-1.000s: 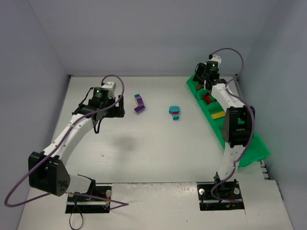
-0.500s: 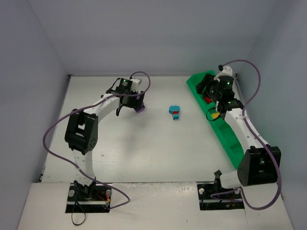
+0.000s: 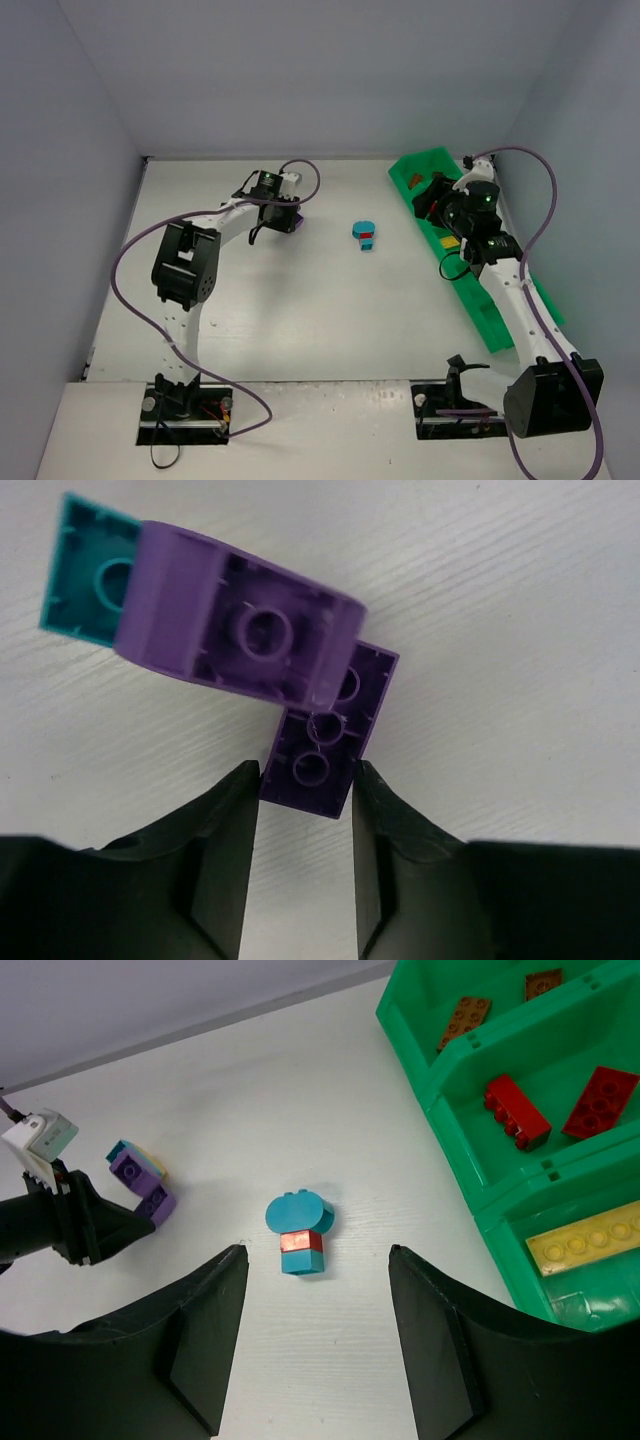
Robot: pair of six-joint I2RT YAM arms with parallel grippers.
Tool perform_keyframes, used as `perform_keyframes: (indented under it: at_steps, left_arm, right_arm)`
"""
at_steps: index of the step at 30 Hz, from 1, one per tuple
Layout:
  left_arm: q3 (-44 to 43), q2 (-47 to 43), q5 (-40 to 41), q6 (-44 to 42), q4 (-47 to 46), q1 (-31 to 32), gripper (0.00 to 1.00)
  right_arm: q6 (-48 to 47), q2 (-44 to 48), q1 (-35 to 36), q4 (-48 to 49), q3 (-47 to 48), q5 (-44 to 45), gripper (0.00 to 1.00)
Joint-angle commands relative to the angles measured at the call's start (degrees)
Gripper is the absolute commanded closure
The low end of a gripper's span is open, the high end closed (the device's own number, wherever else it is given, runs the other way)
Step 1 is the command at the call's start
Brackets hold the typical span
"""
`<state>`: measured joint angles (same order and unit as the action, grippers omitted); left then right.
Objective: Sort the legos into containers by color
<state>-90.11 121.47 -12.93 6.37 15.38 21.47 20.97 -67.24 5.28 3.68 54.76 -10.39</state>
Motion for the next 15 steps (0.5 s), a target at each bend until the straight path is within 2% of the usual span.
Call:
perform_keyframes:
  at_steps: [1, 5, 10, 15]
  left_arm:
    - [3.16, -3.78, -2.01, -0.22, -4.12, 1.11, 0.74]
    - [8.09, -8.43, -2.89, -0.04, -5.71, 2.51, 0.91]
    - [14.60, -17.04, -4.56, 1.27, -8.52, 4.45, 0.92]
    - [20.14, -24.95, -5.26, 1.89, -10.45, 7.52, 0.92]
  right_arm:
    - [-0.40, 2.81, 0.26, 0.71, -0.18, -1.21, 0.45]
    - [-0.41, 3.52, 0.26, -0.16, -0.53, -4.18, 0.45]
    - [1.08, 4.23, 0.35, -0.87, -0.62, -8.14, 0.46]
    - [2.93, 3.09, 1.05, -1.22, -0.01, -15.96, 0.47]
